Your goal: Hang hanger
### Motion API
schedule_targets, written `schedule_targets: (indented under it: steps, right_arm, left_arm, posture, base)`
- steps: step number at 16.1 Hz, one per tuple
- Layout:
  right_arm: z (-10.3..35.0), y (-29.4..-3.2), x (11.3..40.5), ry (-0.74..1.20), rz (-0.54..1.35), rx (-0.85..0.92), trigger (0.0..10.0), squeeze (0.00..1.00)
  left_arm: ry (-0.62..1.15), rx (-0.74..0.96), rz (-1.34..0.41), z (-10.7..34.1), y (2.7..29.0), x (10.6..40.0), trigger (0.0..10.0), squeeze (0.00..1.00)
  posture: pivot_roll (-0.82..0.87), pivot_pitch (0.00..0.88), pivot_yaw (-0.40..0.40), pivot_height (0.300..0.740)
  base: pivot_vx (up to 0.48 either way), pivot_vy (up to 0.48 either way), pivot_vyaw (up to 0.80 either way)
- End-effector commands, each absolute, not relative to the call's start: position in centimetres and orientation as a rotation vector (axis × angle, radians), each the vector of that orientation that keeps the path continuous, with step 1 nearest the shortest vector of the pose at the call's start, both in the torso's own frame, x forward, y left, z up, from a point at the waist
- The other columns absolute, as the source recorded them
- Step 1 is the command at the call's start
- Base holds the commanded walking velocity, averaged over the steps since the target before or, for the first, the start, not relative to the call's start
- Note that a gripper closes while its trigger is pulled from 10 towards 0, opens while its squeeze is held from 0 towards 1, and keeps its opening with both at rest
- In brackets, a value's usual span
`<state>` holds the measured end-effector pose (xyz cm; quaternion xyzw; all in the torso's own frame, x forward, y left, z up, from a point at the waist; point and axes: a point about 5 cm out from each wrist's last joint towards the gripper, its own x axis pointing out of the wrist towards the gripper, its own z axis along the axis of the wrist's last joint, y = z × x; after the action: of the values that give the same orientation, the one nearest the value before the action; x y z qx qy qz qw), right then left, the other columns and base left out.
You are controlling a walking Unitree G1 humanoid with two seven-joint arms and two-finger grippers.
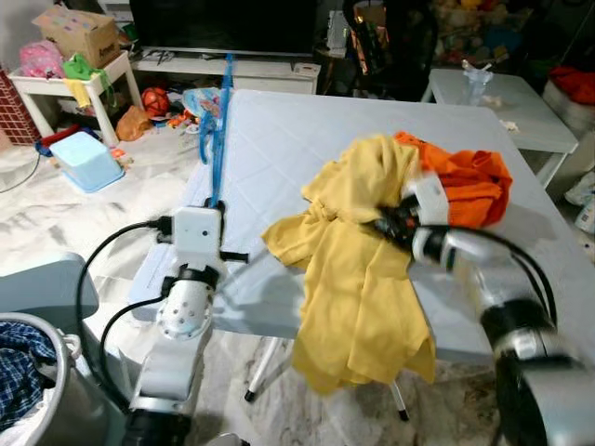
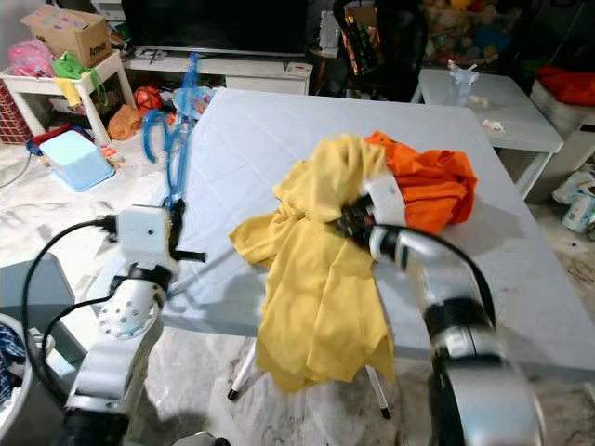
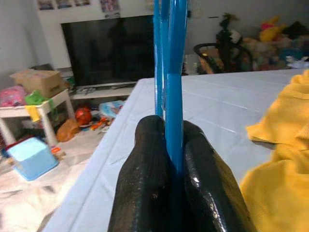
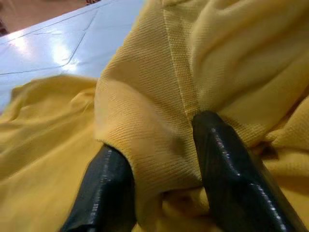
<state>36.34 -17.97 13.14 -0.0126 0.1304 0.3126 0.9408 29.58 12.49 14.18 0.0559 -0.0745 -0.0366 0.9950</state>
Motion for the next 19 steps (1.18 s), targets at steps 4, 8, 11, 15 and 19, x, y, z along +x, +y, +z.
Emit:
schedule_targets:
  steps: [4, 8, 11, 15, 19]
  right_arm:
    - [13.2, -20.7, 32.2, 0.294, 0.779, 0.076, 10.0, 1.0]
    - [14.1, -22.2, 29.5, 0.335, 0.874, 0.018, 10.0, 1.0]
    - [13.8, -21.0, 29.0, 0.349, 0.921, -0.034, 10.0, 1.0]
    - [11.9, -18.9, 28.5, 0.398, 0.888, -0.056, 10.0, 1.0]
    - [10.1, -15.8, 27.9, 0.467, 0.792, -0.122, 10.0, 0.0]
  left_arm:
    - [-0.146, 0.109, -0.123, 14.0, 12.1, 29.8, 10.0, 0.0]
    - [-0.139, 0.103, -0.135, 13.8, 11.8, 29.8, 10.0, 0.0]
    - [-0.141, 0.097, -0.145, 13.8, 11.7, 29.7, 10.0, 0.0]
    - [-0.139, 0.104, -0.127, 13.9, 12.2, 29.8, 10.0, 0.0]
    - [-0.138, 0.098, -0.139, 13.8, 11.8, 29.7, 10.0, 0.0]
  posture:
    - [-0.08, 0.0, 0.006, 0.74]
    - [-0.09, 0.0, 0.01, 0.74]
    - [-0.09, 0.0, 0.006, 0.74]
    - [-0.08, 0.0, 0.005, 0.74]
    - [-0.09, 0.0, 0.009, 0.74]
  base:
    - [0.0, 0.0, 0.0]
    - [0.0, 0.0, 0.0]
    - [0.0, 0.0, 0.0]
    - [0.0, 0.0, 0.0]
    - [0.0, 0.0, 0.0]
